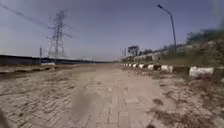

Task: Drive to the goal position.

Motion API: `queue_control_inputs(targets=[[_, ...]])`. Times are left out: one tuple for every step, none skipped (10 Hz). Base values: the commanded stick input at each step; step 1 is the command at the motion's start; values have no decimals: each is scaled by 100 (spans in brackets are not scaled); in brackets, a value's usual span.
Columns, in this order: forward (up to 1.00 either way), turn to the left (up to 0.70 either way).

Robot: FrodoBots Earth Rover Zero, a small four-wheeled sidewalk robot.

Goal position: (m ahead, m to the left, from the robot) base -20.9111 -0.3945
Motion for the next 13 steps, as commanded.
queue_control_inputs(targets=[[100, 0], [100, 0], [100, 0], [100, 0], [100, 0], [100, 0], [100, 0], [100, 0], [100, 0], [100, 0], [100, 0], [100, 0], [100, 0]])
